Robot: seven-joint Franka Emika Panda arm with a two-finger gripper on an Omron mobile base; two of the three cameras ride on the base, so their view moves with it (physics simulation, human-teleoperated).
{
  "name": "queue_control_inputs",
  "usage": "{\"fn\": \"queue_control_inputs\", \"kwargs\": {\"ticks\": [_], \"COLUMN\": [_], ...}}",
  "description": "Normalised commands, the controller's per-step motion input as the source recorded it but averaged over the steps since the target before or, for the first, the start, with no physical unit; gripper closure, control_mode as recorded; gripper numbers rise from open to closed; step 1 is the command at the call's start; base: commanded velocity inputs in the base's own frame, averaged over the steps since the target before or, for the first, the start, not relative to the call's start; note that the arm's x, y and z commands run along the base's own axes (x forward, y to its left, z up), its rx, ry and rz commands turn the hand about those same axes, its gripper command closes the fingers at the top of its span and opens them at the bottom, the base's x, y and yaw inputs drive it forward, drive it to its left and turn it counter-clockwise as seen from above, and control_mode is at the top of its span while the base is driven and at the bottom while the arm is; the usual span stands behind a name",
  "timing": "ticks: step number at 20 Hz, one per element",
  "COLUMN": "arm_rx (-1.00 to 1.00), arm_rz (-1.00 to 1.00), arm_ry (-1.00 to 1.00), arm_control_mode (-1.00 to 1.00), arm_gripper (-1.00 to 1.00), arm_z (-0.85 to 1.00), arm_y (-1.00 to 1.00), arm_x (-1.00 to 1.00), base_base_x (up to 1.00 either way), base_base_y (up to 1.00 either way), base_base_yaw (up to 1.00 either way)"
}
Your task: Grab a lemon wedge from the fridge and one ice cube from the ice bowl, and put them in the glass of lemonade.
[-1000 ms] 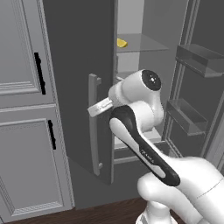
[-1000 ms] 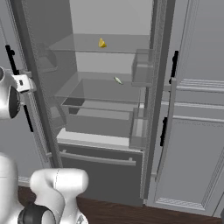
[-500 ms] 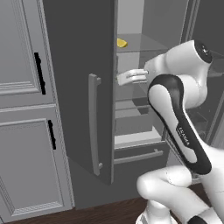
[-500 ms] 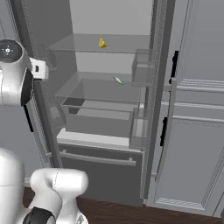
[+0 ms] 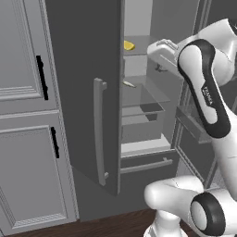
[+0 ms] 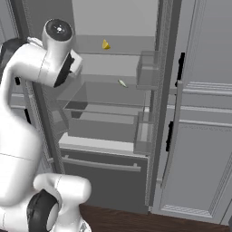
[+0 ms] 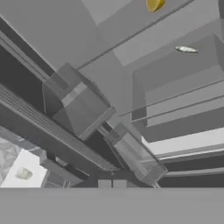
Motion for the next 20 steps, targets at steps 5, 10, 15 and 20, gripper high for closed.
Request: {"fn": "queue_control_inputs", "kwargs": {"ticks": [5,10,15,20], "arm_rx": [0.17,0.15,0.26,0.17], "arm_rz": [-0.04,0.02,0.06,0.11], "arm_ry": [0.11,0.02,0.0,0.0], "arm_control_mode": [-1.0,-1.0,-1.0,-1.0], "arm_gripper": [-1.0,-1.0,-1.0,-1.0], "arm_z": [-0.56,-0.09,0.13,0.0], "arm_y": [0.18,0.05,0.01,0.63], "arm_x": [1.0,0.76,0.0,-0.03], "base_base_x": [0.0,0.0,0.0,0.0], "base_base_y": [0.0,0.0,0.0,0.0], "base_base_yaw": [0.0,0.0,0.0,0.0]}}
